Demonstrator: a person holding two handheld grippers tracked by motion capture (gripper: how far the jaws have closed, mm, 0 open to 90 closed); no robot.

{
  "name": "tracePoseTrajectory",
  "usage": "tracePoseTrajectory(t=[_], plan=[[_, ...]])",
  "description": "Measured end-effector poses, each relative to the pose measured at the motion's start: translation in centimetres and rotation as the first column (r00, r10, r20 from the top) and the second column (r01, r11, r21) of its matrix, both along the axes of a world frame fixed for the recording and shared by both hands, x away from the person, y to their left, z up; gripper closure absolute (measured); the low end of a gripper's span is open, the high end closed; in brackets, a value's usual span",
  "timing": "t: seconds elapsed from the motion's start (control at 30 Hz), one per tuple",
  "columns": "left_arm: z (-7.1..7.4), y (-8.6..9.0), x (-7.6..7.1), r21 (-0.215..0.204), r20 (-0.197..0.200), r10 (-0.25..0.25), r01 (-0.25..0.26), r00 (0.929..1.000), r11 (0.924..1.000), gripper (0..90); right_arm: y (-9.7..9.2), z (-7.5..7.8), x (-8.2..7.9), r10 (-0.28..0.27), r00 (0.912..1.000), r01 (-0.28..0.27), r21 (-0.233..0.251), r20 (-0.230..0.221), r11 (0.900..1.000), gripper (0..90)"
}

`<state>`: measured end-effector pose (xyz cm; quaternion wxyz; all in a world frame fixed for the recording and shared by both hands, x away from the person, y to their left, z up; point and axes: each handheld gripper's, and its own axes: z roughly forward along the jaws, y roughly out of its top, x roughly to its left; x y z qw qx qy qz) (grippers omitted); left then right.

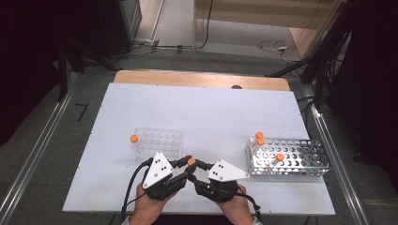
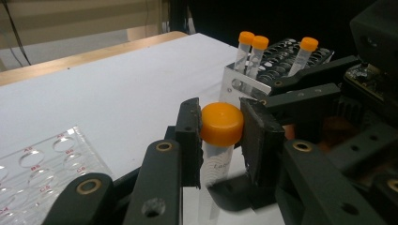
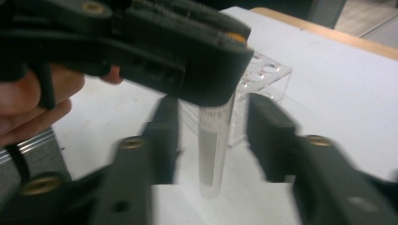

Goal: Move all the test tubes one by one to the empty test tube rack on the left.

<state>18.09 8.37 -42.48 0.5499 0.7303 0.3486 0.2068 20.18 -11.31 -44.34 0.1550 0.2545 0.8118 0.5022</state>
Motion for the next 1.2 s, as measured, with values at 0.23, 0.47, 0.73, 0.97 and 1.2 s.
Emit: tracePoseTrajectory(t=[0.23,0.47,0.73,0.97,1.2], plan=[[0.8,2.0,0.8,-0.029,-0.003,0.064,-0.064,0.998,0.9975,70.1,-1.1,0.0,0.4,-0.034,0.9992,0.034,0.001,-0.02,0.9994,25.1],[1.9,4.4,1.3,-0.069,-0.003,0.118,-0.118,0.993,0.9905,70.2,-1.6,0.1,0.5,-0.055,0.9982,0.055,0.011,-0.022,0.9984,25.0],[2.7,6.2,1.6,-0.099,0.013,0.168,-0.166,0.9858,0.9812,70.2,-1.8,0.1,0.5,-0.058,0.9981,0.058,0.009,-0.022,0.9983,25.1],[2.8,7.3,1.8,-0.086,0.025,0.216,-0.213,0.976,0.9732,70.2,-2.2,-0.1,0.7,-0.07,0.9972,0.07,0.008,-0.025,0.9975,24.9],[3.0,9.1,2.3,-0.084,0.045,0.288,-0.284,0.9565,0.9552,70.1,-2.4,0.0,0.7,-0.079,0.9965,0.079,0.012,-0.027,0.9968,24.5]])
